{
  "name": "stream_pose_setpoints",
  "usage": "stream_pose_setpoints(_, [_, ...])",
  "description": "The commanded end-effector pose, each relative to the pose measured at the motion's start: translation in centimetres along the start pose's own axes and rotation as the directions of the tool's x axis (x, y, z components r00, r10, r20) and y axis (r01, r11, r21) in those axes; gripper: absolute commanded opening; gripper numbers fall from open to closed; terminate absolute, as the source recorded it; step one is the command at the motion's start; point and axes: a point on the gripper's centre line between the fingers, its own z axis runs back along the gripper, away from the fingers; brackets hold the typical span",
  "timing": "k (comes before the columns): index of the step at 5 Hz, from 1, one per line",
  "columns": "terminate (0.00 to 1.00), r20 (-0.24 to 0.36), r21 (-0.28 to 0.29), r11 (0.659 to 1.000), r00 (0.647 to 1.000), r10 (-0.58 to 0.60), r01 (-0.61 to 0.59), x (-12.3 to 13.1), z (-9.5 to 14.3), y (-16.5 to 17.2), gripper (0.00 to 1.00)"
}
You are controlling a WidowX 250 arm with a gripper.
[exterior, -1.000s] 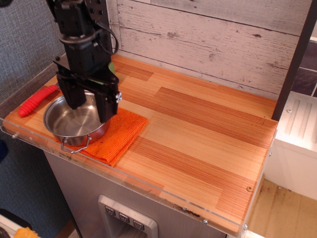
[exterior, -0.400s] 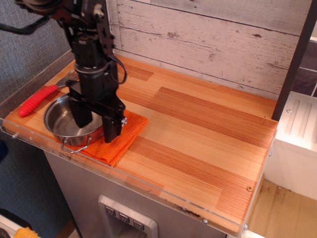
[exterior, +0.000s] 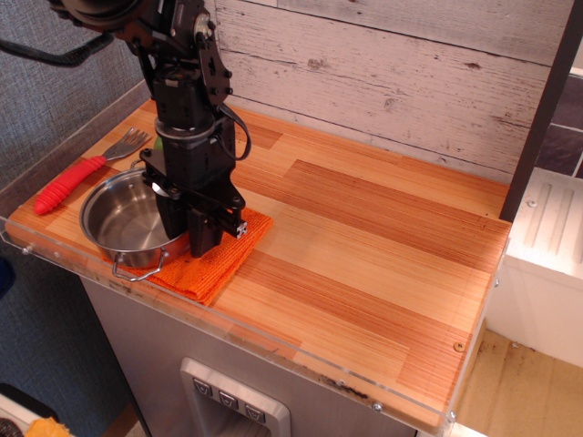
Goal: Move bowl to just above towel
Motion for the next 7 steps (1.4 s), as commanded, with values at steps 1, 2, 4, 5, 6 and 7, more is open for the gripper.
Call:
stream_pose_setpoints(1, [0.00,0.027,0.014,1.000,0.999,-0.022,0.022,0.2,1.1,-0.4,0.00])
stream_pose_setpoints(2, [0.00,0.067,0.053,0.999,0.998,-0.006,0.002,-0.5,3.8,-0.2,0.00])
stream_pose_setpoints(4, [0.00,0.223,0.132,0.988,0.974,0.047,-0.078,0.0,12.9,-1.1,0.00])
stream_pose_setpoints(5, [0.00,0.199,0.102,0.995,0.979,-0.040,0.019,4.4,11.6,-3.1,0.00])
stream_pose_setpoints(6, [0.00,0.191,0.094,0.995,0.980,-0.049,0.031,8.3,10.1,-3.5,0.00])
stream_pose_setpoints(7, [0.00,0.174,0.089,0.996,0.984,-0.046,0.031,10.6,8.7,-3.8,0.00])
